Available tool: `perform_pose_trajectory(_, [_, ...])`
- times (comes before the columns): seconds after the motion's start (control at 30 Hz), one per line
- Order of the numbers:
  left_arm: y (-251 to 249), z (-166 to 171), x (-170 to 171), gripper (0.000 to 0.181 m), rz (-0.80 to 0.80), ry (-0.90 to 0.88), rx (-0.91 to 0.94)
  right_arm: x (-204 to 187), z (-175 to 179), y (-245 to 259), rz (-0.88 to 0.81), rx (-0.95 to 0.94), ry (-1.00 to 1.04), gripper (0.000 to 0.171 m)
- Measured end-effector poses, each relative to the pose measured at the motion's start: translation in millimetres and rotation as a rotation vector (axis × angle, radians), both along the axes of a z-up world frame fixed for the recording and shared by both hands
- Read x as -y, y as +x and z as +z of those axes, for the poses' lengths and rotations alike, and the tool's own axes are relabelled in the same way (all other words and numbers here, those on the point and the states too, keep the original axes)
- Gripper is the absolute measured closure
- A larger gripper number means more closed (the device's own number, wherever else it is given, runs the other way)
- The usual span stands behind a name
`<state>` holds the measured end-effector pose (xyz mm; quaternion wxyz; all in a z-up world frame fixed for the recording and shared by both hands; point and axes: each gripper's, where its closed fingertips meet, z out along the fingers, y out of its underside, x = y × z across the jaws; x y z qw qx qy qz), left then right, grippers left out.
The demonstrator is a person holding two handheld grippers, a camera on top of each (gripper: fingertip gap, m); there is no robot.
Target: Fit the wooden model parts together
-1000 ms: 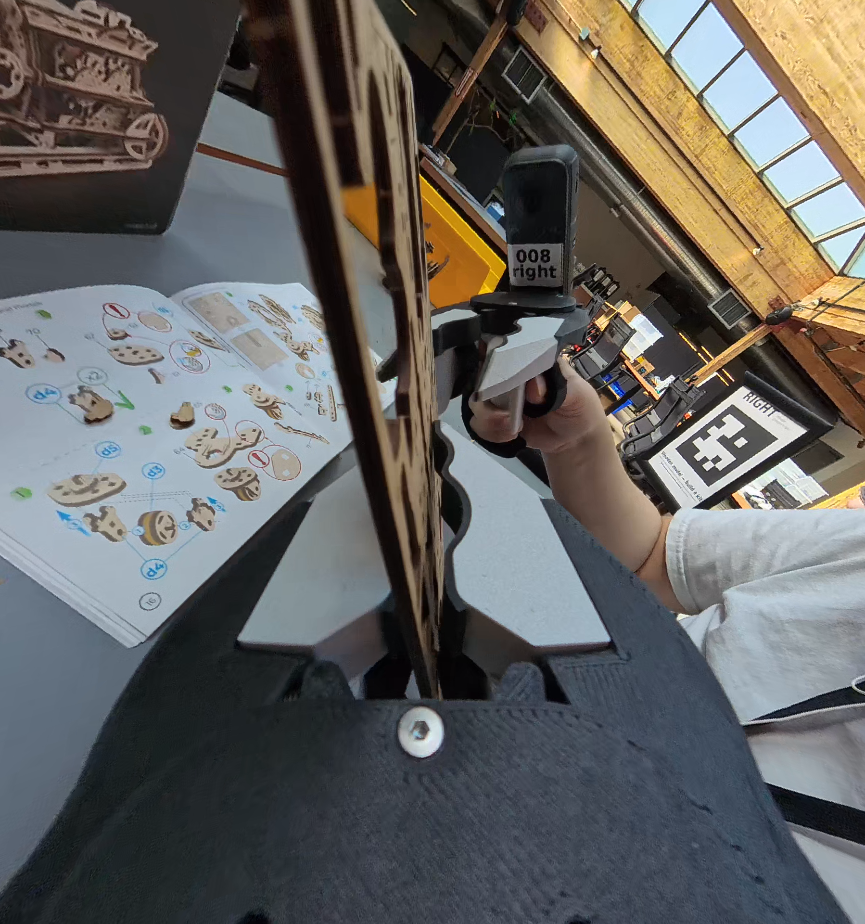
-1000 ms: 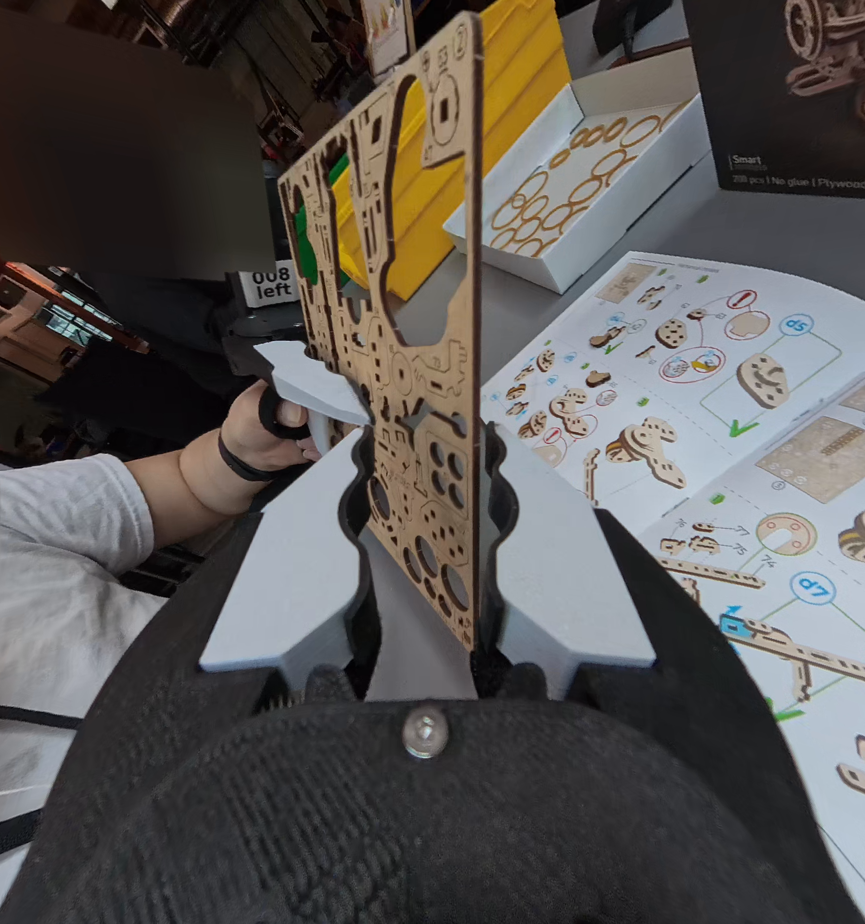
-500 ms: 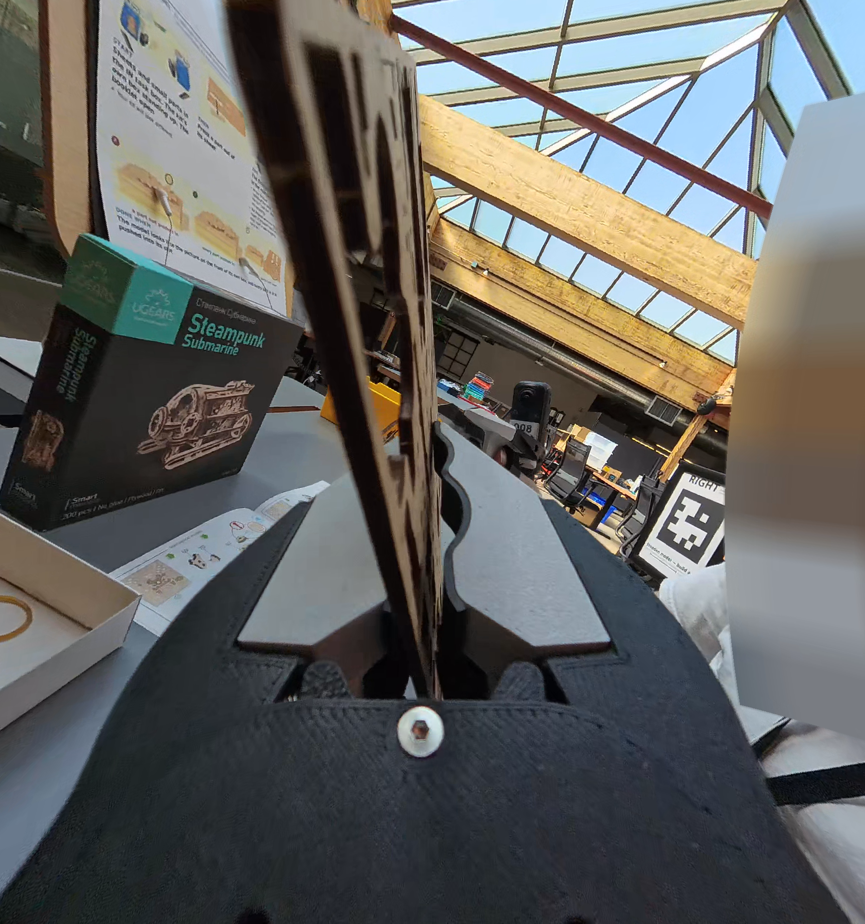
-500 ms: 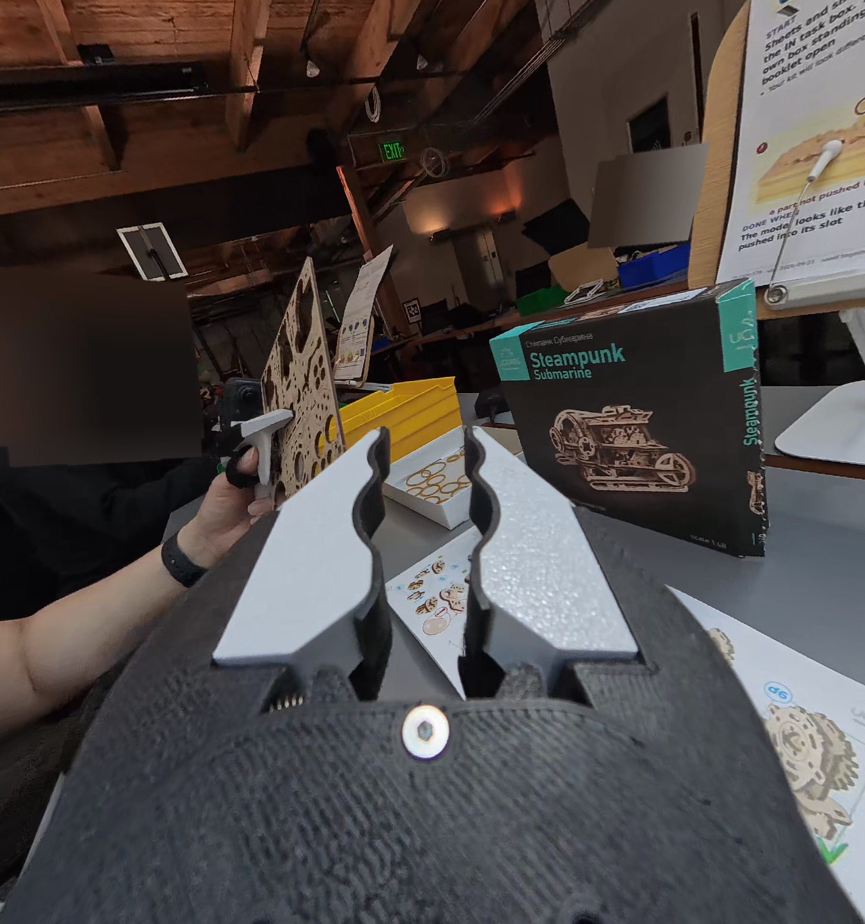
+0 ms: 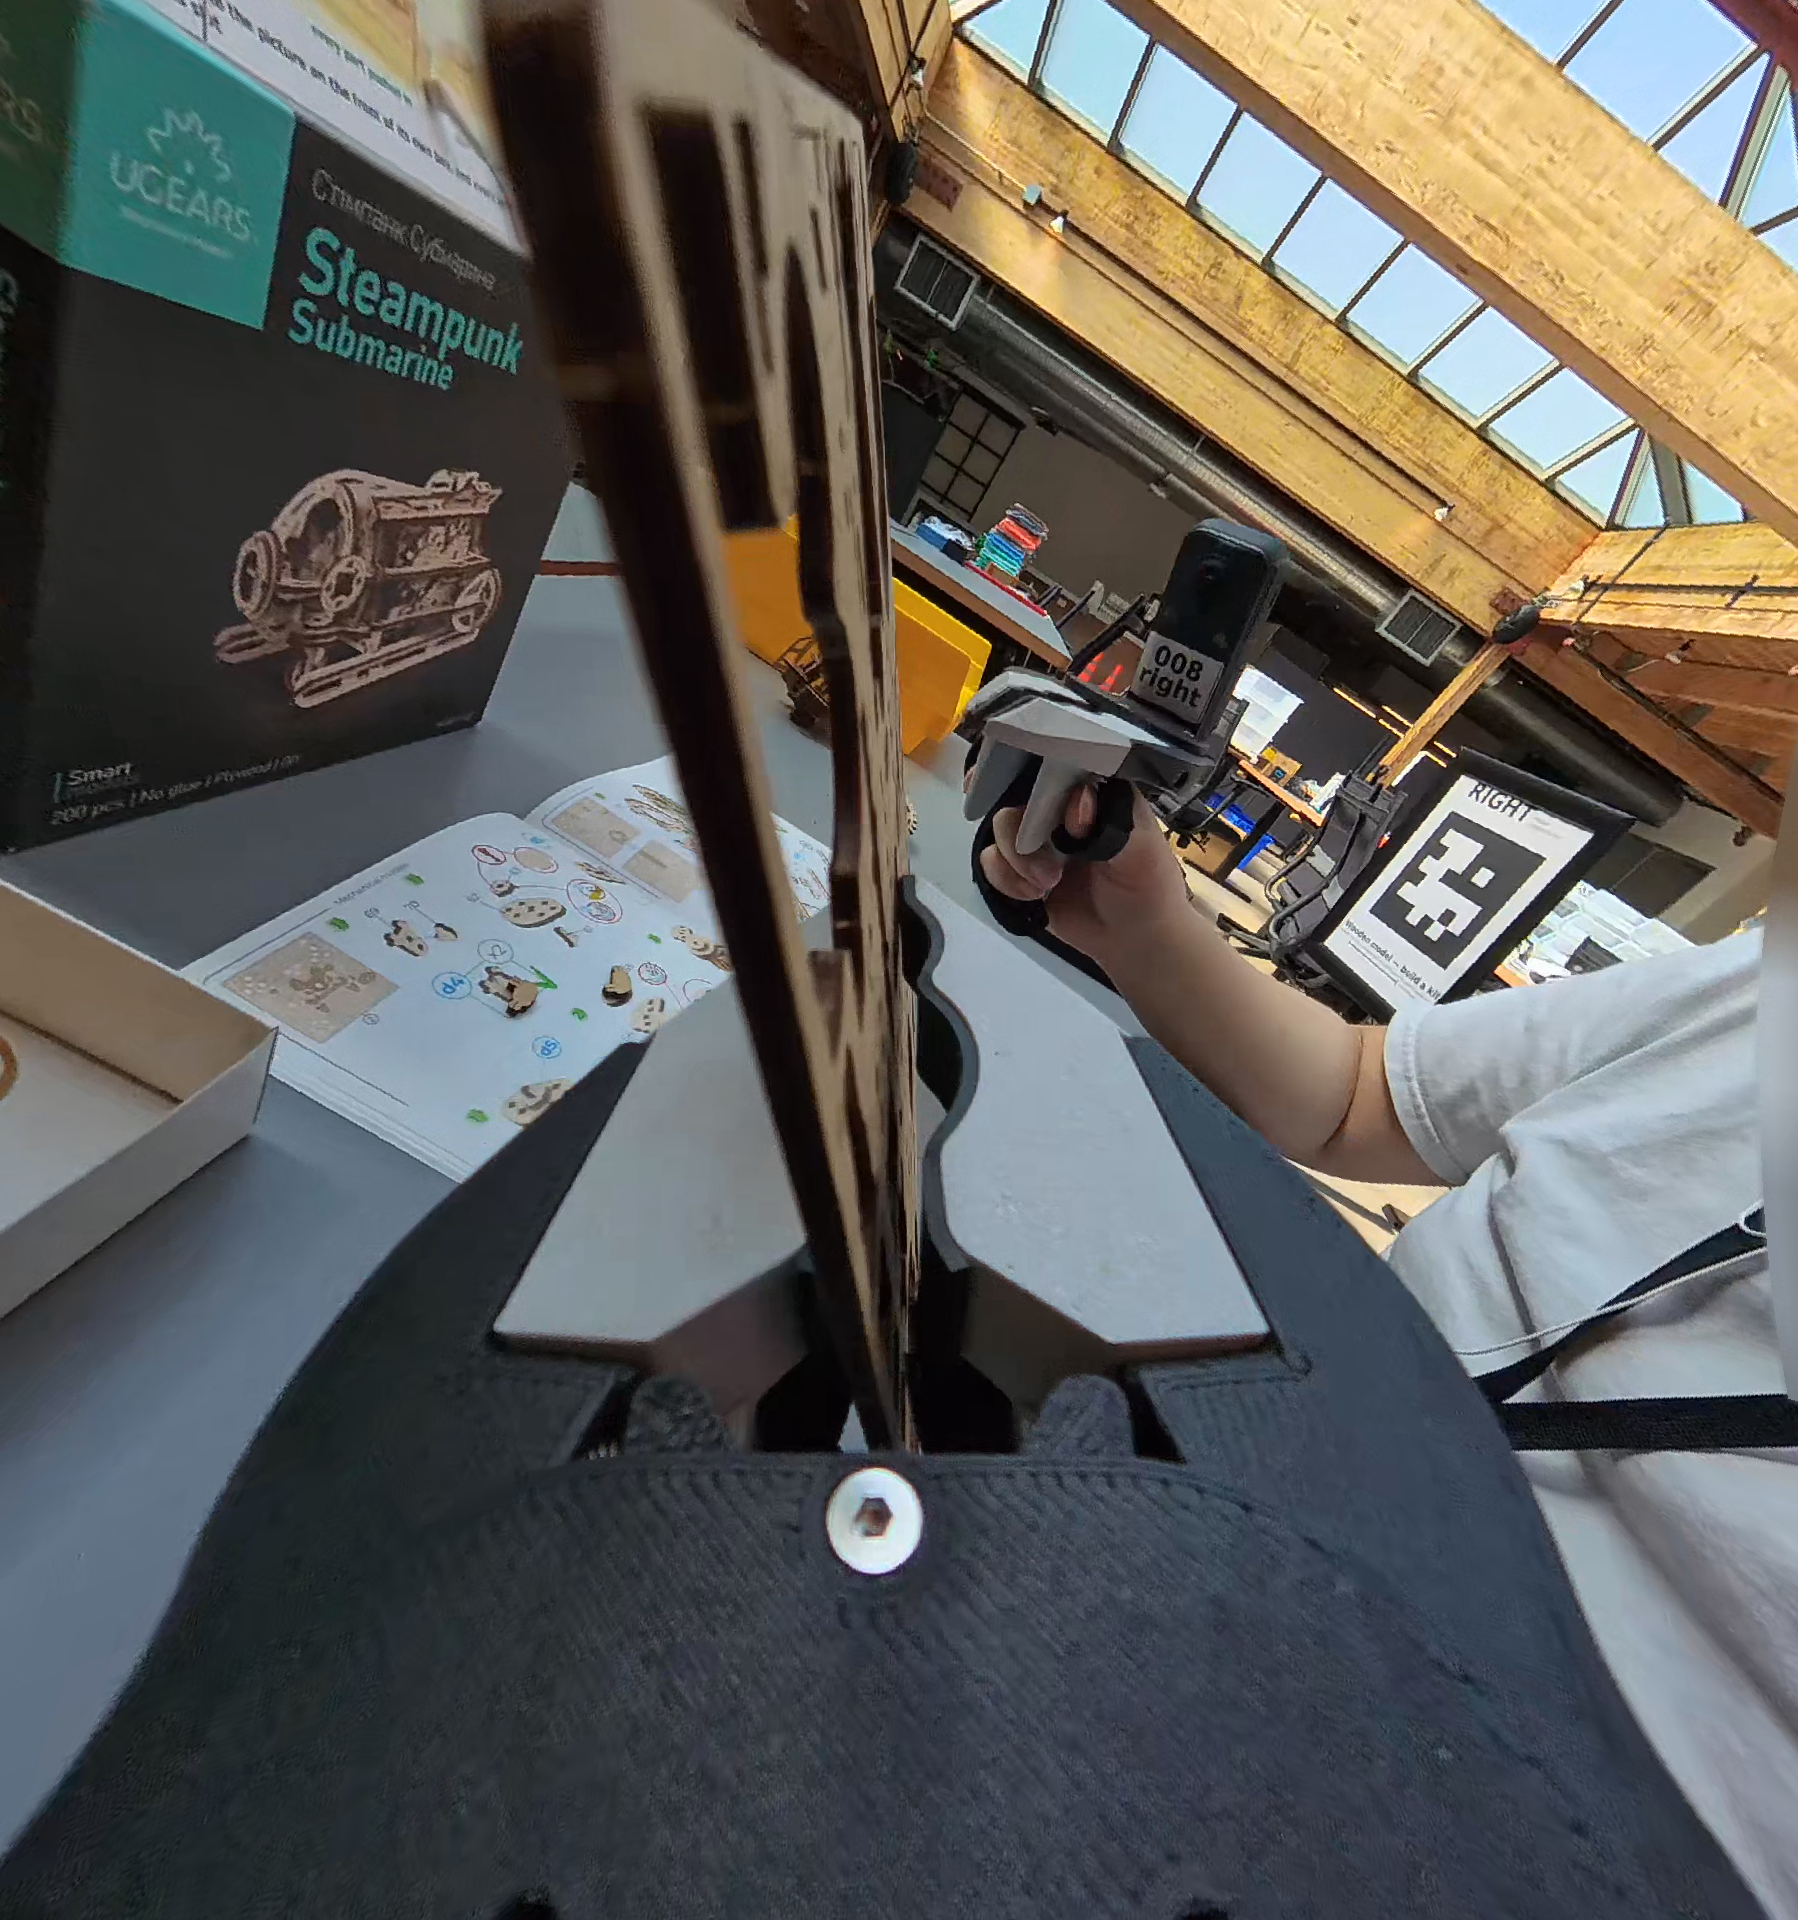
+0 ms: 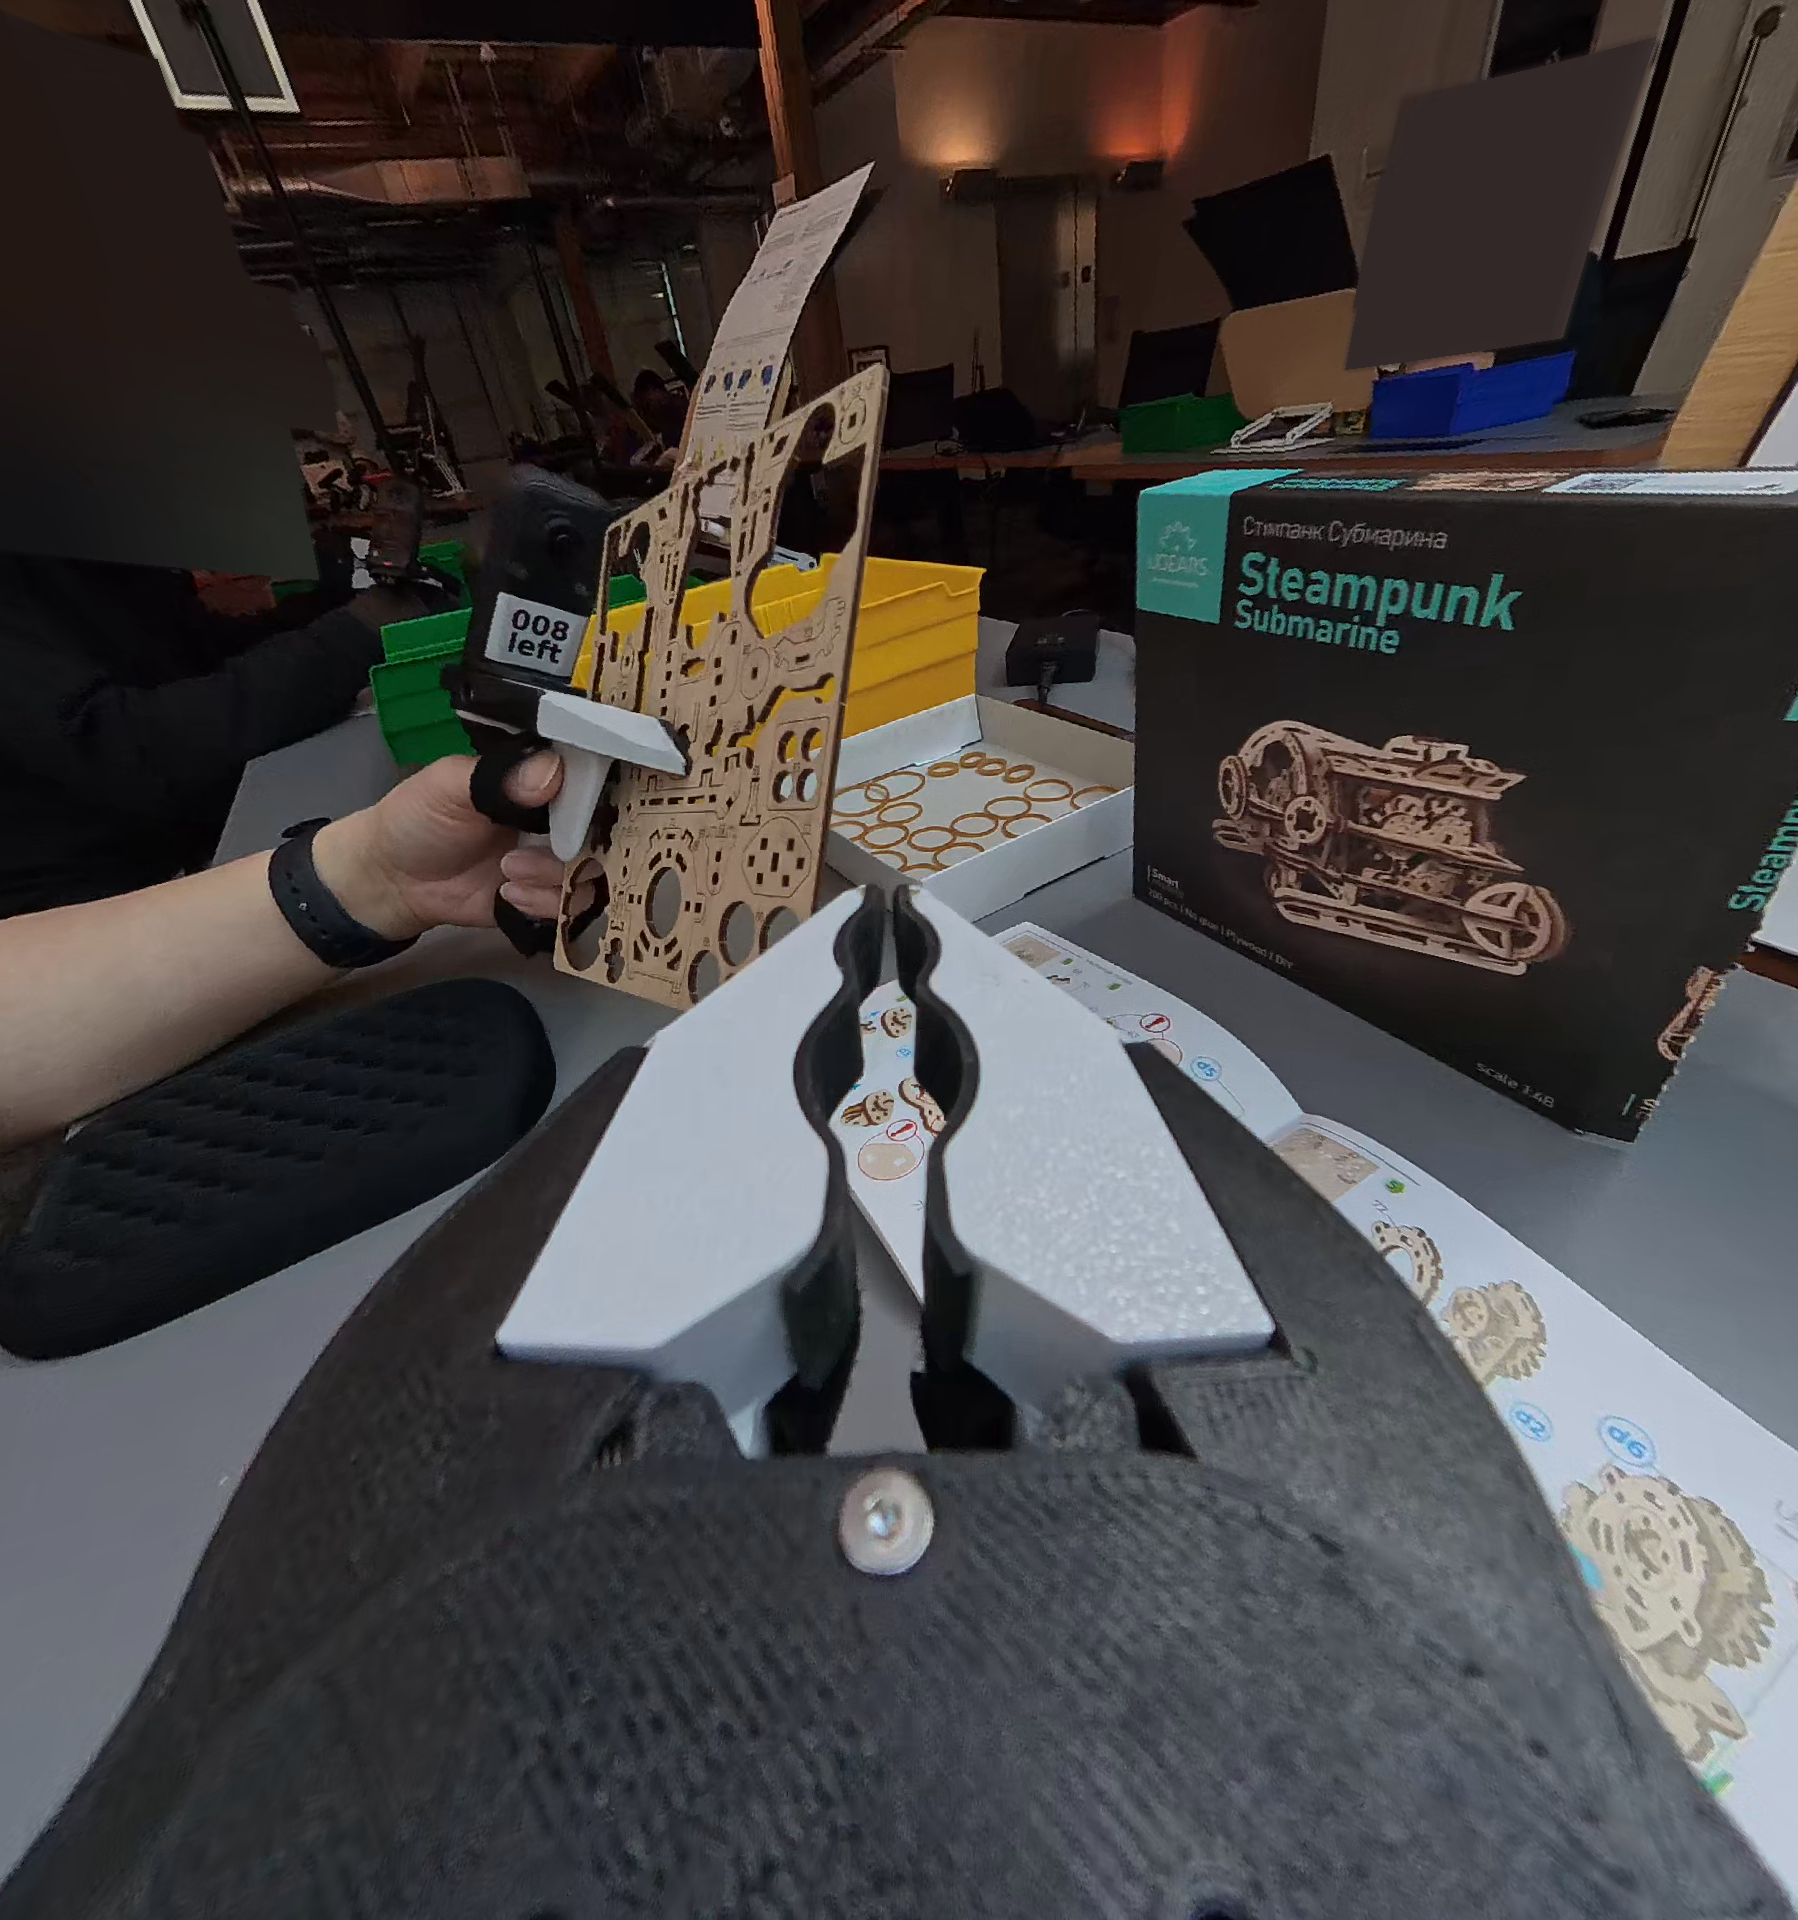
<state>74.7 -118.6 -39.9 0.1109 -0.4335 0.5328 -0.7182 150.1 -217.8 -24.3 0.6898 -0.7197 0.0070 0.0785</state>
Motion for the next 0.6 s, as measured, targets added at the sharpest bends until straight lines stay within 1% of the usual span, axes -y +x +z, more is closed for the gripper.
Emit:
perform_pose_trajectory(0.13, [-3, 0, 16, 0.180, -0.051, 0.032, -0.008, -6, -6, -6, 0.011, 0.010, -0.024, 0.156])
perform_pose_trajectory(0.2, [-2, 1, 12, 0.179, -0.018, 0.070, 0.005, -6, -8, -5, 0.000, 0.021, -0.041, 0.151])
perform_pose_trajectory(0.27, [-3, 11, -1, 0.180, 0.048, 0.070, 0.058, -2, 0, 5, -0.050, 0.043, -0.012, 0.148])
perform_pose_trajectory(0.4, [-10, 41, -40, 0.180, 0.210, -0.036, 0.205, 18, 26, 32, -0.194, 0.057, 0.118, 0.143])
perform_pose_trajectory(0.5, [-13, 45, -56, 0.181, 0.255, -0.104, 0.233, 30, 37, 48, -0.274, 0.033, 0.187, 0.141])
perform_pose_trajectory(0.6, [-11, 42, -60, 0.180, 0.263, -0.137, 0.217, 32, 37, 53, -0.283, -0.012, 0.199, 0.142])
